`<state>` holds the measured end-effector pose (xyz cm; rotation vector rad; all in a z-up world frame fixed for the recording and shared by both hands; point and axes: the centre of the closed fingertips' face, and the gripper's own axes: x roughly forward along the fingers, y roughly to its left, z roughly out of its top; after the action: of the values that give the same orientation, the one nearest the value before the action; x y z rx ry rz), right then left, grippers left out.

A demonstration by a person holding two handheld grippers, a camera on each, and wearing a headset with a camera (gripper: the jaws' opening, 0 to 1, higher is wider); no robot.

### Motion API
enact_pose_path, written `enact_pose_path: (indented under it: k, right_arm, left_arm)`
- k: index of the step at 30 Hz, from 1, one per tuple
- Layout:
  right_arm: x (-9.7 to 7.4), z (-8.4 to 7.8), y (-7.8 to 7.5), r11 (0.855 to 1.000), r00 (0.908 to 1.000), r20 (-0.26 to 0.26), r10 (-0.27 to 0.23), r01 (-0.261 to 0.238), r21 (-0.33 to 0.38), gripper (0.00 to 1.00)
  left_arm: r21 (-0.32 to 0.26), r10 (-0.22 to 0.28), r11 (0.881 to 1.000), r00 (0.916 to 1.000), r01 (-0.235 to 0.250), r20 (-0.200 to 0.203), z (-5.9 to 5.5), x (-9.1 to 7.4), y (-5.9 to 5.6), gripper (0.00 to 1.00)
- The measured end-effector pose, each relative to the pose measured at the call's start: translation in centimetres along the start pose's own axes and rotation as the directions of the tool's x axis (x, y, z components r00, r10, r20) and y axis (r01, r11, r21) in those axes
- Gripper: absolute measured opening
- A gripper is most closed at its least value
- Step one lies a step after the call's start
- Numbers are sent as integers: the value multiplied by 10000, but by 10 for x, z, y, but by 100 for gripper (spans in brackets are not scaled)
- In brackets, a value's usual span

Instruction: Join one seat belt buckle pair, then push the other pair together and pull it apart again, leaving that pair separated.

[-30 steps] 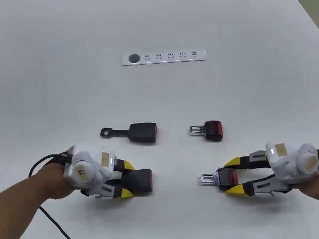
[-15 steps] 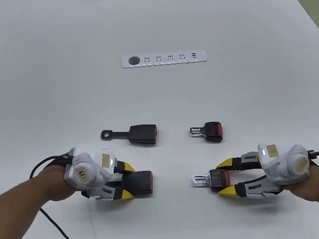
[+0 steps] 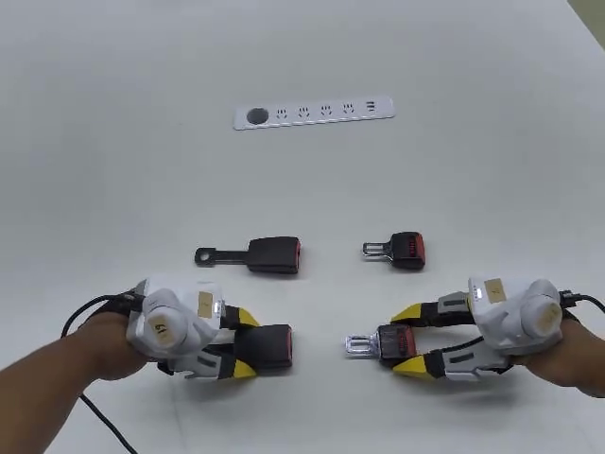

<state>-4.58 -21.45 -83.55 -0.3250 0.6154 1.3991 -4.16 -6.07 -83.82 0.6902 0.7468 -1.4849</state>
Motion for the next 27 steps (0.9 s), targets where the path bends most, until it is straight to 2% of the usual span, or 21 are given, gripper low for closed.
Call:
enact_pose_path:
  k: [7, 18, 27]
  right_arm:
    - [11, 8, 2, 10000, 9998, 214, 8, -8, 30, 35]
    - [41, 26, 8, 10000, 9989, 463, 28, -30, 43, 35]
    - [54, 39, 13, 9999, 9981, 611, 82, -86, 67, 35]
  left_arm:
    - [26, -25, 10000, 10000, 25, -46, 1, 0, 0, 33]
    - [86, -28, 10000, 9999, 29, -147, -1, 0, 0, 33]
    - [130, -44, 9999, 9998, 47, -208, -2, 0, 0, 33]
